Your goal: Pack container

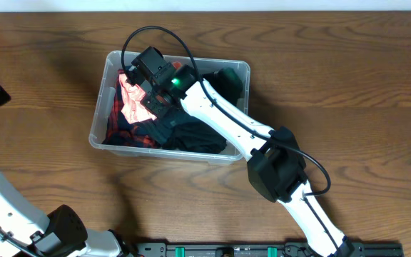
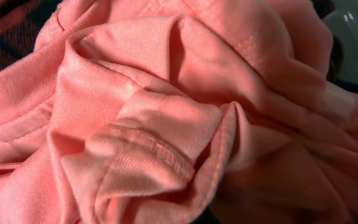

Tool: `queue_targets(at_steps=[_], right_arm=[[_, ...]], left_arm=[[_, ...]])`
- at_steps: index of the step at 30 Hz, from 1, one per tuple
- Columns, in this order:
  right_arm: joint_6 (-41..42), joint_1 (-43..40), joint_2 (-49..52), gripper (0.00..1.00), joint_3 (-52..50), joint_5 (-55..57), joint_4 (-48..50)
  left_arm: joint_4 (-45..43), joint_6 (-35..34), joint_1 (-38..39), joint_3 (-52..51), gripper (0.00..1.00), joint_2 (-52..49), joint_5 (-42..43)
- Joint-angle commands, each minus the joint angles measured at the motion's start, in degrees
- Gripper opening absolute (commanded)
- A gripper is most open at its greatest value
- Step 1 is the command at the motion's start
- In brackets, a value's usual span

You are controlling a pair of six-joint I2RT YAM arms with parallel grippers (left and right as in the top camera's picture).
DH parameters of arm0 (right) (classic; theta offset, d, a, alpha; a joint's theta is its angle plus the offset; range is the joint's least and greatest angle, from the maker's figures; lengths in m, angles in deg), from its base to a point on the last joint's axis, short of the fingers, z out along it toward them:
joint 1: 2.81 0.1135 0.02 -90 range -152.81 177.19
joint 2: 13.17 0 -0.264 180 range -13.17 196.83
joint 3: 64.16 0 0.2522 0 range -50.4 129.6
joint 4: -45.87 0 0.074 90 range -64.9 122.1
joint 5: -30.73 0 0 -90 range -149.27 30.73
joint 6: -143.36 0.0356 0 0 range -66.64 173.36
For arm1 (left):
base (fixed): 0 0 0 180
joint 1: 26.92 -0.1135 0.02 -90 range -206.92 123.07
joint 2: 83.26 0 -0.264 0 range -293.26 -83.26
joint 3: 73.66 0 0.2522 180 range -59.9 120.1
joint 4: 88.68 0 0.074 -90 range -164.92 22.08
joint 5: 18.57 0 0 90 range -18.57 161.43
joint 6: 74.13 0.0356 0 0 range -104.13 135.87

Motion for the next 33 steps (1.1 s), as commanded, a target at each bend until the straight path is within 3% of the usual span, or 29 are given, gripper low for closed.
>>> queue_targets(at_steps=[1, 3, 7, 10, 13, 16, 17, 18, 19, 33], right_arm=[[-1.1, -0.4, 2.4, 0.01, 1.0, -0.8, -1.9], [-1.1, -1.0, 1.0, 0.07, 3.6, 0.3, -1.9], [-1.1, -2.3, -3.1, 0.38, 8.6, 7.3, -1.9], [-1.0, -3.5, -6.9, 0.50, 9.7, 12.1, -2.5], [-1.0, -5.2, -11.6, 0.81, 9.7, 14.2, -3.7], [-0.3, -7.3, -16.5, 0.99, 9.7, 14.6, -6.0], [0.5, -8.1, -18.3, 0.82, 9.7, 15.3, -7.0], [1.4, -8.8, -19.8, 0.73, 9.7, 16.5, -7.9], [1.8, -9.6, -21.5, 0.99, 9.7, 17.5, -9.0], [-0.7, -18.4, -39.2, 0.99, 9.7, 23.8, -17.2]], left_arm=[[0.1, -0.7, -0.3, 0.5, 0.98, 0.0, -0.5], [0.2, -0.7, -0.3, 0.5, 0.98, 0.0, -0.5], [0.1, -0.7, -0.3, 0.5, 0.98, 0.0, -0.5], [0.1, -0.7, -0.3, 0.5, 0.98, 0.0, -0.5], [0.1, -0.7, -0.3, 0.5, 0.98, 0.0, -0.5], [0.1, -0.7, -0.3, 0.5, 0.98, 0.0, -0.5], [0.1, -0.7, -0.3, 0.5, 0.98, 0.0, -0.5], [0.1, -0.7, -0.3, 0.5, 0.98, 0.0, -0.5], [0.1, -0.7, -0.3, 0.5, 0.98, 0.0, -0.5], [0.1, -0.7, -0.3, 0.5, 0.98, 0.0, -0.5]])
